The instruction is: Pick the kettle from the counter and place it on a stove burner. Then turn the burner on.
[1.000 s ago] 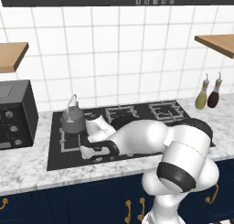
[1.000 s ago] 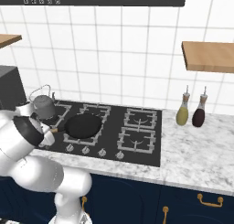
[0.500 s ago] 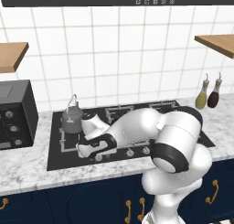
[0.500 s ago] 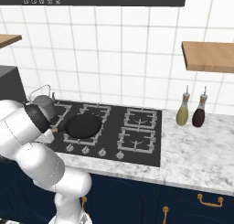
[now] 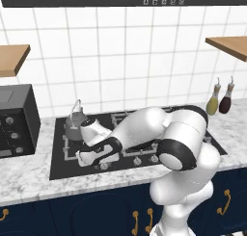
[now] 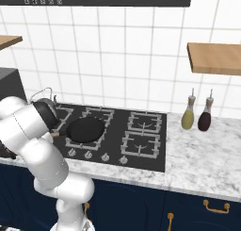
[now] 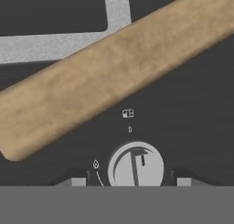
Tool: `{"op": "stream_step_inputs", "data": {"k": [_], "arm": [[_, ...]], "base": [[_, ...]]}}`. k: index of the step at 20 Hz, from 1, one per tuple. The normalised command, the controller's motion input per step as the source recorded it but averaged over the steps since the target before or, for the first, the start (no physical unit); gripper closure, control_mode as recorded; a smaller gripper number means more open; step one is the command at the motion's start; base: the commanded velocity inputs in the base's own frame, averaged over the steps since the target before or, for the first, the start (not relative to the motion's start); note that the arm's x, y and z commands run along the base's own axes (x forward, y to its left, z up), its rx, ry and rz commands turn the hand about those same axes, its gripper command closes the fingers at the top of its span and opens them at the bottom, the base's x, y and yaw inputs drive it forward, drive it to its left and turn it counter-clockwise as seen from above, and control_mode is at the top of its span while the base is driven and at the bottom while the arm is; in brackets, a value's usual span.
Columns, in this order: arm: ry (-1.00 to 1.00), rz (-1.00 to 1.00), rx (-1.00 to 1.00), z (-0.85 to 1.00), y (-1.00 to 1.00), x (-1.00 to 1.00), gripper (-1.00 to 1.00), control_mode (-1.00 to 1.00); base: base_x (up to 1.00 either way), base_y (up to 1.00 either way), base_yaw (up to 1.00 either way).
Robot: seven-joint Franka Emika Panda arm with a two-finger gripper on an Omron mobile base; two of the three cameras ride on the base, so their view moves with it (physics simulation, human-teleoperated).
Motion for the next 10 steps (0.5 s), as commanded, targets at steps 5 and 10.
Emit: {"op": "stream_step_inputs", "data": {"k": [5, 10], "arm": [[0.00, 0.00, 0.00, -0.06, 0.00, 0.00, 1.00, -1.00], [-0.01, 0.00, 0.00, 0.00, -0.25, -0.19, 1.00, -1.00]], "base": [[0.00, 0.00, 0.00], [0.00, 0.00, 0.00]]}}
